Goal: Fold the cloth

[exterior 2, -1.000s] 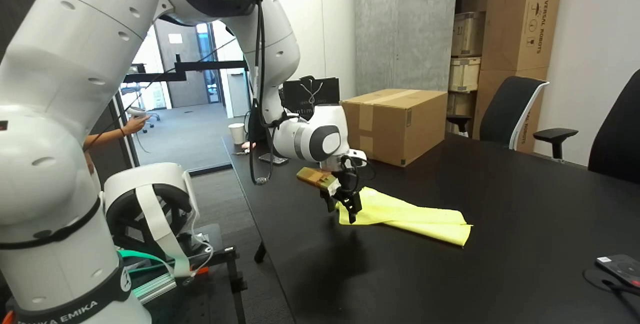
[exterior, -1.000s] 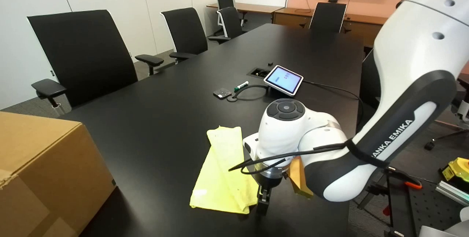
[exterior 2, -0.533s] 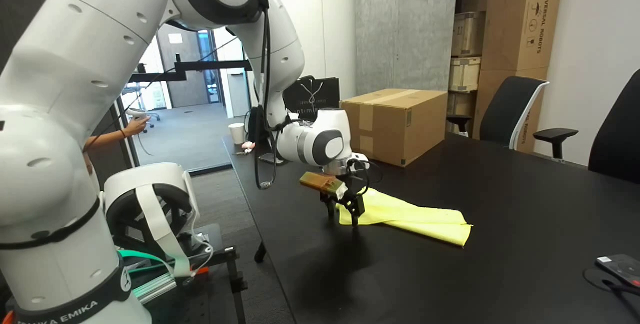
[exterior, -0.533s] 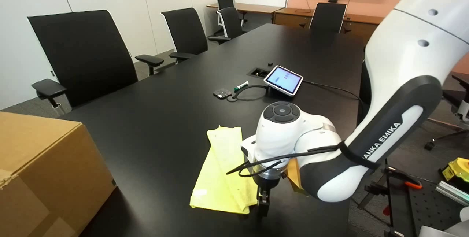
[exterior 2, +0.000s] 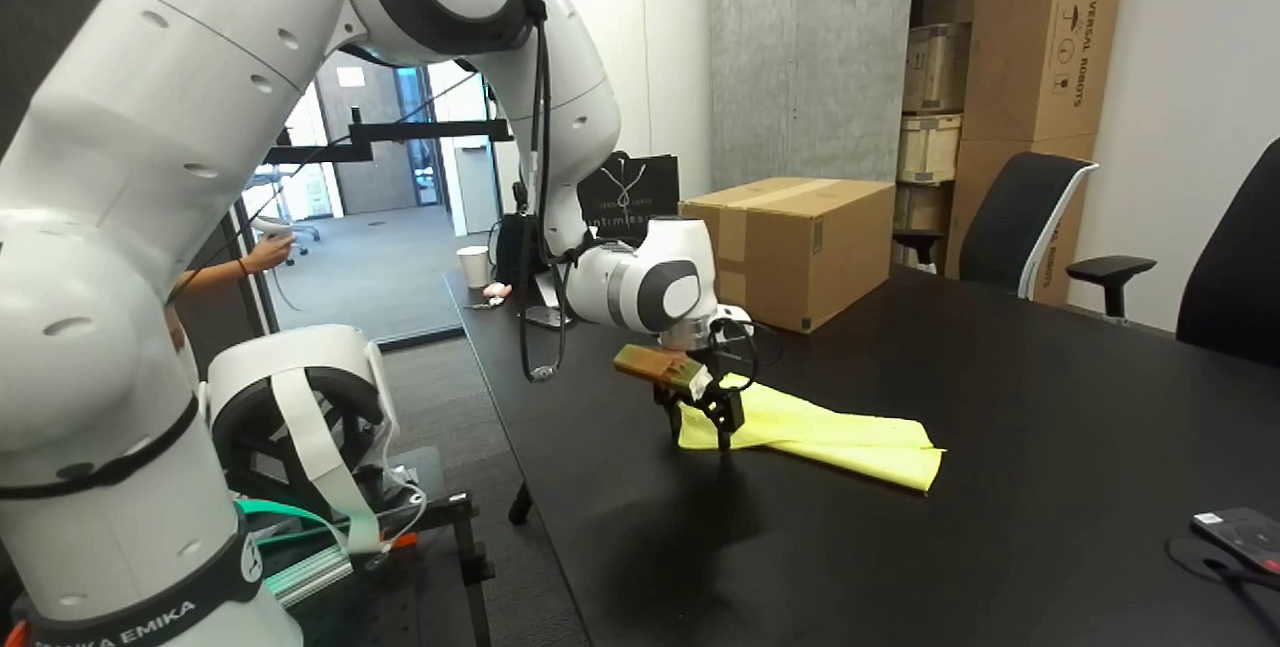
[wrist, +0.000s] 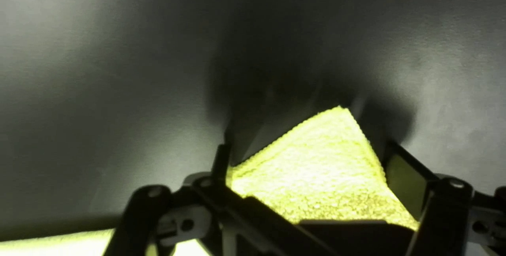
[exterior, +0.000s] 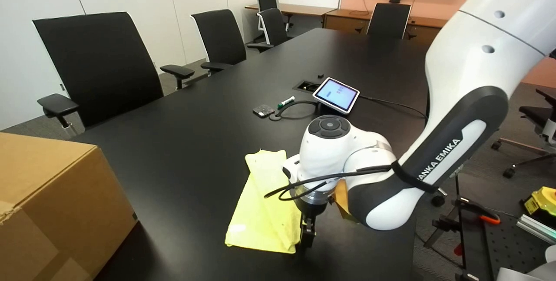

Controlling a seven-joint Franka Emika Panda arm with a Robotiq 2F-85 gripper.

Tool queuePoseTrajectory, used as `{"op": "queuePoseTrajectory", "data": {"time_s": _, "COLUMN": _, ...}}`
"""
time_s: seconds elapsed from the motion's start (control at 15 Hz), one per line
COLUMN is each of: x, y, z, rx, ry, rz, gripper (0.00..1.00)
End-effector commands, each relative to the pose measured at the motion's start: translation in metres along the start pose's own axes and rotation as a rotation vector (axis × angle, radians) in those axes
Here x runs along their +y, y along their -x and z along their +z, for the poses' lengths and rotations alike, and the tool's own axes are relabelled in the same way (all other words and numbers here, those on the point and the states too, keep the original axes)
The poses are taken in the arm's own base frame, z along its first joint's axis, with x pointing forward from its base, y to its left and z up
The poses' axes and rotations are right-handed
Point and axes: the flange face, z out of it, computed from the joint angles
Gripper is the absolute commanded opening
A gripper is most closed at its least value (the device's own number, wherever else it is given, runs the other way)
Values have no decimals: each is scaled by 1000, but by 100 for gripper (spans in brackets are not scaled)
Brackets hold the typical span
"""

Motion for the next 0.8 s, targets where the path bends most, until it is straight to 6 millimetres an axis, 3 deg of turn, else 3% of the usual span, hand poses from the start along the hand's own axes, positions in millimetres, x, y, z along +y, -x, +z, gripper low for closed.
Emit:
{"op": "queuePoseTrajectory", "data": {"time_s": 0.0, "x": 3, "y": -6, "z": 2, "rx": 16, "ry": -3, "rz": -13, "gripper": 66}}
{"op": "queuePoseTrajectory", "data": {"time_s": 0.47, "x": -1, "y": -5, "z": -10, "rx": 2, "ry": 19, "rz": -27, "gripper": 16}}
{"op": "queuePoseTrajectory", "data": {"time_s": 0.67, "x": -4, "y": -2, "z": -20, "rx": -51, "ry": 31, "rz": -54, "gripper": 10}}
{"op": "queuePoseTrajectory", "data": {"time_s": 0.73, "x": -5, "y": -2, "z": -28, "rx": -55, "ry": 46, "rz": -64, "gripper": 12}}
